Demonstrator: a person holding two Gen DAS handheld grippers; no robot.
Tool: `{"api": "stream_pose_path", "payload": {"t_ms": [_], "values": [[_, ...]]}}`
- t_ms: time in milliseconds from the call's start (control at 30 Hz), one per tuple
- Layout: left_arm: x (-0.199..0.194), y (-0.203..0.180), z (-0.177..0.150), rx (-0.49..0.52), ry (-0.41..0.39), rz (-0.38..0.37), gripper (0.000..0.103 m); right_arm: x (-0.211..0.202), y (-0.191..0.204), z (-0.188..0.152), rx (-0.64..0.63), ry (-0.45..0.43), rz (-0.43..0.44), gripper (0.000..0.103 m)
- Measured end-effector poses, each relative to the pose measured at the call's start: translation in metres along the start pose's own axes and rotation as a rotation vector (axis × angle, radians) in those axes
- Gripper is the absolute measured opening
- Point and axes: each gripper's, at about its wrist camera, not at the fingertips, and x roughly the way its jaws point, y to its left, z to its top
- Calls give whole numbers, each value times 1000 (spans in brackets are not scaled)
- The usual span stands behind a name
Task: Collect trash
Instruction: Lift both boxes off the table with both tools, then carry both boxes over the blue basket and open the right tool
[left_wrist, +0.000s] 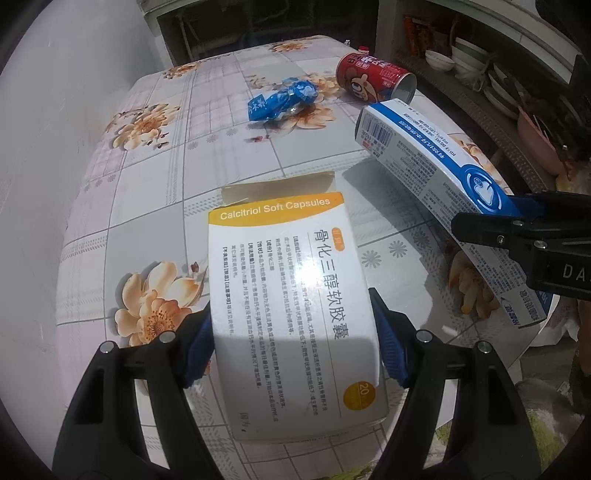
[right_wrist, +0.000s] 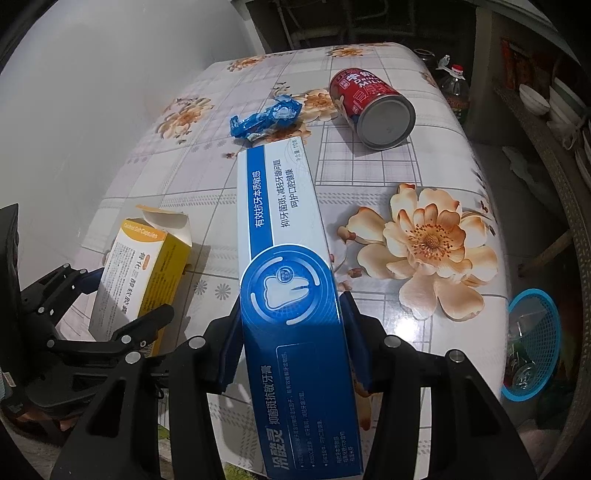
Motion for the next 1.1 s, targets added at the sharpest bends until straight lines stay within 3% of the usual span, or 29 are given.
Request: {"api": "stream_pose_path", "payload": {"t_ms": [733, 1100], "values": [[-9, -21, 8, 54, -30, -2, 71, -19, -21, -8, 56, -41, 8, 48], [-11, -51, 26, 131, -46, -93, 71, -45, -58, -23, 198, -108, 35, 48]]}}
